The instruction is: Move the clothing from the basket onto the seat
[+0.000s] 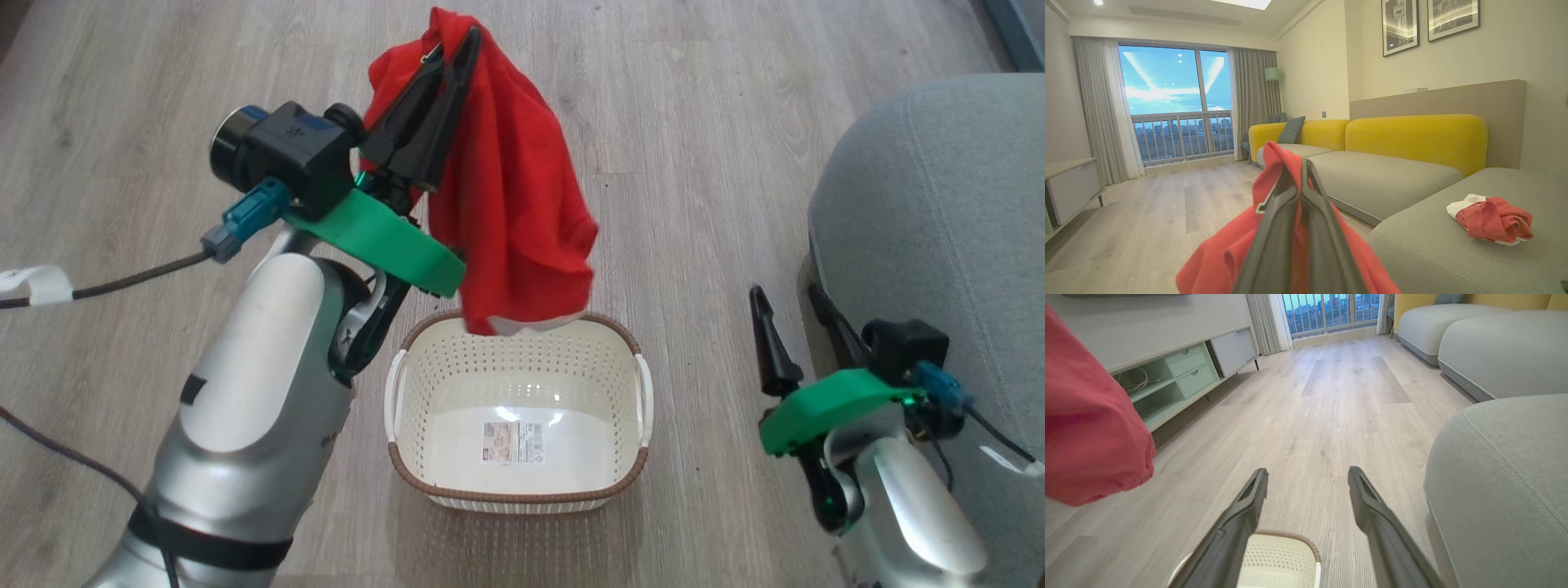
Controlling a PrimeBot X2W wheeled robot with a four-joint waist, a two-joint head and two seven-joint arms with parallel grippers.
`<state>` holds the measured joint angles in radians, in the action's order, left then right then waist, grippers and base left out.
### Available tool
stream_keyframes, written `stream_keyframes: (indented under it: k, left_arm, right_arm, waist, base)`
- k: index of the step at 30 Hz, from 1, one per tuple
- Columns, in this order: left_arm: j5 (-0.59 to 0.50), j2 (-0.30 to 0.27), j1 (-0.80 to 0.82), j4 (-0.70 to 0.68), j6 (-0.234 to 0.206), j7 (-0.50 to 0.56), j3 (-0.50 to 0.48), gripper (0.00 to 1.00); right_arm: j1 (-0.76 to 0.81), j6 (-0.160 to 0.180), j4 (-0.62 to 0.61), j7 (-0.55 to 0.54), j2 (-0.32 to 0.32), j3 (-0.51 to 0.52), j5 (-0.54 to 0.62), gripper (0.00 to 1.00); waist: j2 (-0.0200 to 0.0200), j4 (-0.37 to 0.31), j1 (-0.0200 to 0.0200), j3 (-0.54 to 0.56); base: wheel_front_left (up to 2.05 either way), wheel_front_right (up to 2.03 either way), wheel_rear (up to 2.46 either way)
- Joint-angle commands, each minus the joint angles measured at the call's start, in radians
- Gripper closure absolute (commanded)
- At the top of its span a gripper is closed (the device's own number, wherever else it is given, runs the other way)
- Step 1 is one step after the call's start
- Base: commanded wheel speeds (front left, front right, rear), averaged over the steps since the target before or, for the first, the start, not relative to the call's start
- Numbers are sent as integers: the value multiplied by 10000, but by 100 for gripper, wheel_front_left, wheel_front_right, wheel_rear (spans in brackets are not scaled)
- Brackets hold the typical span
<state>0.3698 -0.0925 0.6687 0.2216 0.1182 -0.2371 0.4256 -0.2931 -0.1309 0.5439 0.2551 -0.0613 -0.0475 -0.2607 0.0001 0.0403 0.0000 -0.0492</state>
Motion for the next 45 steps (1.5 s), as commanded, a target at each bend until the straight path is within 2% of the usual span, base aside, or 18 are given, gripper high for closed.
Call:
stream_keyframes:
  k: [1, 6, 10, 16, 22, 28, 35, 38, 39, 40, 45]
  left_arm:
    - [46, -216, 459, -441, -106, 31, -280, 100]
    - [87, -260, 334, -583, -149, 67, -233, 100]
    - [139, -224, 215, -608, -171, 43, -164, 100]
    - [182, -138, 106, -565, -176, 5, 15, 100]
    - [264, 0, 60, -611, -133, -42, 330, 100]
    - [341, 111, 38, -712, -79, -57, 773, 100]
    - [514, 218, 31, -746, -14, -53, 1350, 100]
    - [605, 256, 34, -699, 7, -60, 1585, 100]
    - [640, 265, 24, -670, 11, -63, 1640, 100]
    - [672, 272, 5, -634, 13, -67, 1673, 100]
    - [740, 245, -72, -451, 0, -88, 1662, 100]
  right_arm:
    - [-366, 2, -514, 67, 36, -365, -146, 0]
    - [-1164, 2, -1989, 67, 33, -1571, -903, 0]
    - [-2009, 2, -3273, 67, -287, -2961, -1349, 0]
    - [-3209, 2, -3790, 67, -495, -4340, -1702, 0]
    - [-4138, 2, -2307, 67, -445, -5624, -1697, 0]
    - [-4666, 2, -351, 67, -99, -6257, -1624, 0]
    - [-5239, 2, 1483, 67, 85, -7577, -2465, 0]
    - [-5462, 2, 1851, 67, 102, -7972, -2998, 0]
    - [-5514, 2, 1873, 67, 104, -8058, -3156, 56]
    - [-5554, 2, 1884, 67, 105, -8113, -3254, 100]
    - [-5515, 2, 1910, 67, 107, -8107, -3474, 100]
  waist:
    - [-1, -1, 0, -14]
    - [-1, 0, 0, -73]
    - [-1, 34, 0, -106]
    - [-1, 124, 0, -138]
    - [-1, 258, 0, -122]
    - [-1, 501, 0, -79]
    - [-1, 849, 0, -20]
    - [-1, 1032, 0, 8]
    - [-1, 1093, 0, 19]
    - [-1, 1142, 0, 28]
    - [-1, 1194, 0, 18]
  base:
    - [0, 0, 0]
    - [0, 0, 0]
    - [0, 0, 0]
    - [0, 0, 0]
    - [0, 0, 0]
    - [0, 0, 0]
    - [0, 0, 0]
    - [0, 0, 0]
    - [0, 0, 0]
    - [0, 0, 0]
    - [0, 0, 0]
